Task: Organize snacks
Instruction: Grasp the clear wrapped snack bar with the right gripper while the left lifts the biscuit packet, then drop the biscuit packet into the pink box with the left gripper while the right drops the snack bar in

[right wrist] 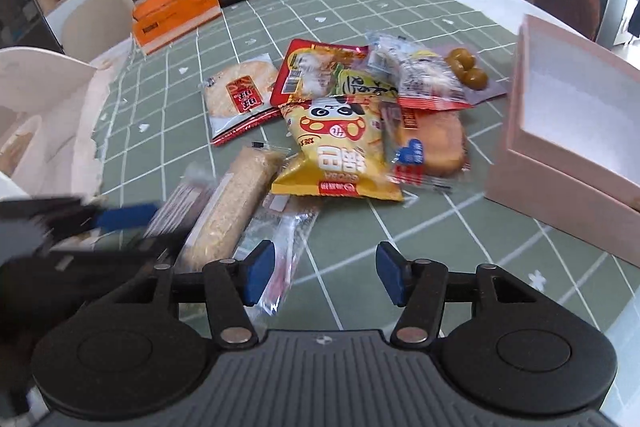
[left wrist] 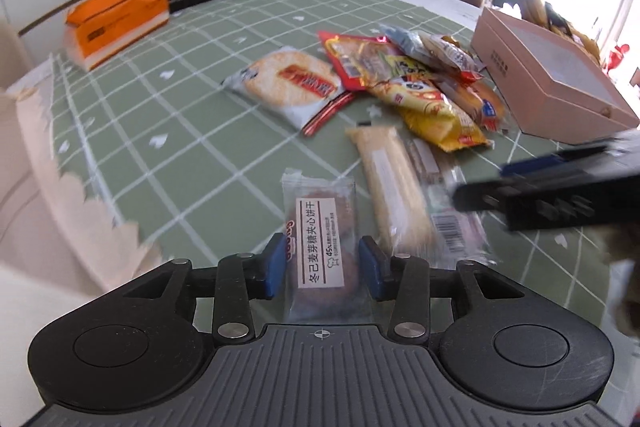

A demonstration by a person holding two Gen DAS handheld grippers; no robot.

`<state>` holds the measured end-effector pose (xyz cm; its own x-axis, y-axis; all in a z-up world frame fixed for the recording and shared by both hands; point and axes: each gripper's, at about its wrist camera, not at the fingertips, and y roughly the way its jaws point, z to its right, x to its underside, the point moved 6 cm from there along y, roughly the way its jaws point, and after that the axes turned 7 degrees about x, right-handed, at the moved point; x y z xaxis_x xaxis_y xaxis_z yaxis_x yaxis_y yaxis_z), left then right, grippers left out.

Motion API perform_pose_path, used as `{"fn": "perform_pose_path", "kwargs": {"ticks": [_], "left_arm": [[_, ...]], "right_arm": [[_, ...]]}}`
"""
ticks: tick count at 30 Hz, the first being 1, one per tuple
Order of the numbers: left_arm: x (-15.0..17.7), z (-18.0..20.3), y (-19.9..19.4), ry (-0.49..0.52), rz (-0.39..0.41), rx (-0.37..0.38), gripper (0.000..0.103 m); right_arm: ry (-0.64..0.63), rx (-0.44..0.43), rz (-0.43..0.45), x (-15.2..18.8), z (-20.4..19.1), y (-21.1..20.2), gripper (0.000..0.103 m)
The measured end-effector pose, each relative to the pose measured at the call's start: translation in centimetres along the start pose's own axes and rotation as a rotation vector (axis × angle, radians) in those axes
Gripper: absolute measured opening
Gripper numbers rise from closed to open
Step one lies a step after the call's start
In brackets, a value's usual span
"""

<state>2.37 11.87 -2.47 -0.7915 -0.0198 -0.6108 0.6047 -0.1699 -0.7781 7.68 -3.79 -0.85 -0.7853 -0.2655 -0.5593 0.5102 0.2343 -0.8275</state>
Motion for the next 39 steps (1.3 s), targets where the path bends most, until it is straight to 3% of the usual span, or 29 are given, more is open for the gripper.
{"fn": "perform_pose_path", "kwargs": {"ticks": [5, 7, 9, 10, 12, 13, 16, 18, 22, 29, 34, 38, 39], "left_arm": [[0.2, -0.2, -0.3, -0.014, 0.003, 0.02, 0.047], [0.0, 0.1, -0.1, 0.01, 0.004, 0.012, 0.049], [-0.2, 0.6, 0.3, 0.035, 0.0, 0.003, 0.051], [-0.3, 0.7, 0.4, 0.043, 0.0, 0.0, 0.052], [-0.4, 0.9, 0.7, 0.057, -0.004, -0.006, 0.053], [-0.4, 1.0, 0.8, 0.061, -0.013, -0.012, 0.053], [-0.4, 1.2, 0.6, 0.038, -0.047, -0.011, 0.053], [-0.2, 1.5, 0.3, 0.019, -0.062, -0.008, 0.045], [1.0, 3.8, -0.5, 0.004, -0.047, 0.069, 0.04], [2.0, 10.9, -2.7, 0.106, 0.003, 0.188, 0.039], [-3.2, 15.2, -4.9, 0.172, 0.143, 0.277, 0.039], [-12.1, 19.4, -4.4, 0.25, 0.292, 0.326, 0.04], [-13.7, 20.3, -3.5, 0.264, 0.296, 0.342, 0.04]], "right_arm": [[-0.037, 0.0, 0.011, -1.6, -1.9, 2.1, 0.057], [-0.064, 0.002, 0.012, -2.2, -2.7, 2.9, 0.069], [-0.138, 0.026, 0.023, -2.3, -3.8, 3.3, 0.069], [-0.174, 0.049, 0.034, -2.1, -4.3, 3.4, 0.066], [-0.191, 0.027, 0.037, -1.8, -4.4, 2.9, 0.045], [-0.186, 0.022, 0.025, -1.7, -4.2, 2.6, 0.04], [-0.145, 0.012, -0.003, -0.8, -2.4, 1.5, 0.037], [-0.114, 0.013, -0.011, 0.2, -0.6, 0.4, 0.037], [-0.029, 0.033, -0.026, 2.5, 4.0, -2.0, 0.037], [0.151, 0.099, -0.005, 5.7, 11.7, -6.1, 0.036], [0.216, 0.108, 0.047, 6.5, 14.4, -8.9, 0.036], [0.254, 0.094, 0.103, 5.9, 15.5, -11.3, 0.037], [0.26, 0.092, 0.12, 5.5, 15.7, -11.9, 0.037]]}}
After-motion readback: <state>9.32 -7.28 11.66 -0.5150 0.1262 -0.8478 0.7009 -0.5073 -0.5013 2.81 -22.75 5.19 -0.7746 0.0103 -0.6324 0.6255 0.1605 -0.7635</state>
